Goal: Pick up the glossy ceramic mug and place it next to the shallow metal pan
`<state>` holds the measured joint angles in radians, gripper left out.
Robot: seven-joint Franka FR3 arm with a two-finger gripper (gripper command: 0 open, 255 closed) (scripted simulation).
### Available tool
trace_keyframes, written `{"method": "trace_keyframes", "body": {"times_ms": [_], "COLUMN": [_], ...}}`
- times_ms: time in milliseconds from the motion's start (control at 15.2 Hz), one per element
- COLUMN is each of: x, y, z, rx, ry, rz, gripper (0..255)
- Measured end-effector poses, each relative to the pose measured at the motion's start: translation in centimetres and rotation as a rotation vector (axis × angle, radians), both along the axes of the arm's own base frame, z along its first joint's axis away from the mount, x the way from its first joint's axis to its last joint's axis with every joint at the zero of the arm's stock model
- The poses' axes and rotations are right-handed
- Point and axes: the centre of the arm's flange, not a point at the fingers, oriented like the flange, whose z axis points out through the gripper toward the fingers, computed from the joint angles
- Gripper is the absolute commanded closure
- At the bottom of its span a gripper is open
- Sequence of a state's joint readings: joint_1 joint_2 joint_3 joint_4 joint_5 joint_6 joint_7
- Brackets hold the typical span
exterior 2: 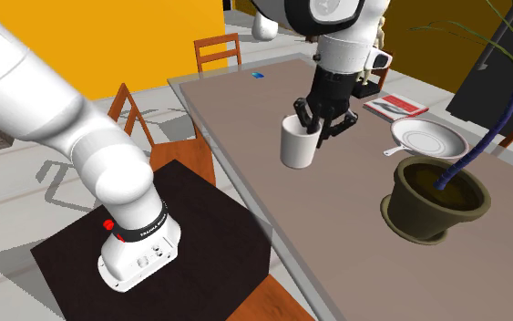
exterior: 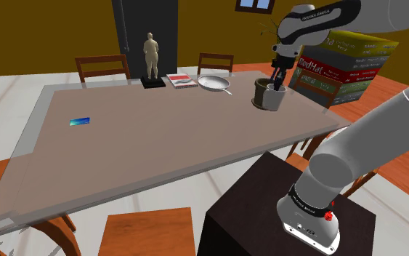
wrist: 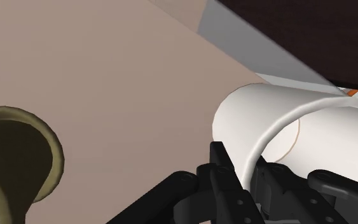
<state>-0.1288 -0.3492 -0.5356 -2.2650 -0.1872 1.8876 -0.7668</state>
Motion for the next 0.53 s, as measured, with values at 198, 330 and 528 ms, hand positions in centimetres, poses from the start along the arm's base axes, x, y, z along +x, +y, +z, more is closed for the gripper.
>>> {"method": "trace_keyframes", "body": {"times_ms": [198, 330, 528], "x": [1.5, 3.9, 7.4], "y": [0.3, 0.7, 1.1], "z": [0.8, 0.7, -0.3], "rx": [0.000, 0.000, 0.000], "ry": [0.000, 0.000, 0.001], "rz": [0.000, 0.000, 0.000], "gripper": [255, 255, 255]}}
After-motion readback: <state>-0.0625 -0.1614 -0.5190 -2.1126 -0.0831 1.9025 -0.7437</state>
